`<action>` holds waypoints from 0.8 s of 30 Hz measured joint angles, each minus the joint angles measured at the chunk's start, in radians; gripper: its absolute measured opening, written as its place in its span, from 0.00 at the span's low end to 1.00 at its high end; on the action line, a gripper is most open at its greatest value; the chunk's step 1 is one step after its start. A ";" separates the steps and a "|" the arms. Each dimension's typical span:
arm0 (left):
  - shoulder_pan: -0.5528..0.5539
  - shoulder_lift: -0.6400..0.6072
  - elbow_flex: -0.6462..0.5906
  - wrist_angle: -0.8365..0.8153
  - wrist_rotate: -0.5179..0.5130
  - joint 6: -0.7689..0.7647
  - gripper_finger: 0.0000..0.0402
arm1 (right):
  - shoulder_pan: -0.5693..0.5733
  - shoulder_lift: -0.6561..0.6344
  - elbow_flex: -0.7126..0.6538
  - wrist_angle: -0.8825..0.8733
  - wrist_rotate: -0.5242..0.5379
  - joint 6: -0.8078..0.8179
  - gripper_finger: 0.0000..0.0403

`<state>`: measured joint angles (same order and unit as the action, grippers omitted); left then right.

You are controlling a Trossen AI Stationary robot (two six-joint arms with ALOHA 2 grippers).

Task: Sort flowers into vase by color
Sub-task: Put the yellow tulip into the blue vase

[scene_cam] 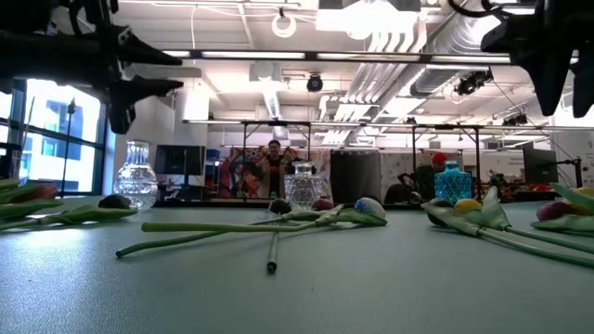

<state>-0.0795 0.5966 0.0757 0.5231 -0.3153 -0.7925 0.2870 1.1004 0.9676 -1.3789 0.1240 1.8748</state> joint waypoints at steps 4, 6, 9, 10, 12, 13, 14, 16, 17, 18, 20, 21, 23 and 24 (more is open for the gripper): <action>0.000 0.087 0.032 -0.004 0.019 0.002 0.32 | 0.063 0.001 0.000 -0.002 0.030 0.126 0.42; 0.001 0.130 0.065 0.000 0.025 0.035 0.32 | 0.088 0.004 -0.011 0.004 0.042 0.184 0.41; 0.001 0.190 0.113 -0.002 0.026 0.097 0.32 | 0.124 0.004 -0.080 0.071 0.025 0.260 0.37; 0.001 0.208 0.128 -0.001 0.025 0.122 0.32 | 0.133 0.004 -0.109 0.111 0.019 0.283 0.36; 0.001 0.240 0.149 0.001 0.018 0.159 0.32 | 0.151 0.005 -0.170 0.176 0.013 0.326 0.32; 0.001 0.255 0.155 -0.001 0.016 0.165 0.32 | 0.155 0.005 -0.198 0.205 0.012 0.347 0.30; 0.002 0.268 0.159 -0.001 0.016 0.165 0.32 | 0.156 0.005 -0.226 0.232 0.007 0.362 0.28; 0.008 0.292 0.163 0.000 0.020 0.136 0.32 | 0.155 0.004 -0.273 0.258 -0.011 0.378 0.25; 0.011 0.300 0.163 -0.003 0.023 0.118 0.32 | 0.149 0.003 -0.293 0.256 -0.022 0.380 0.23; 0.014 0.309 0.163 -0.005 0.026 0.103 0.32 | 0.141 0.003 -0.310 0.254 -0.030 0.380 0.22; 0.021 0.323 0.163 -0.004 0.036 0.089 0.32 | 0.129 -0.002 -0.335 0.256 -0.029 0.380 0.20; 0.025 0.326 0.163 -0.004 0.046 0.089 0.32 | 0.121 -0.006 -0.345 0.261 -0.025 0.385 0.19; 0.036 0.327 0.163 -0.003 0.061 0.089 0.32 | 0.107 -0.015 -0.363 0.291 -0.005 0.387 0.18; 0.042 0.327 0.163 -0.002 0.066 0.089 0.32 | 0.100 -0.017 -0.371 0.309 0.008 0.386 0.18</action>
<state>-0.0371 0.9241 0.2382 0.5211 -0.2497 -0.7033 0.3870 1.0830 0.5964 -1.0699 0.1319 2.2611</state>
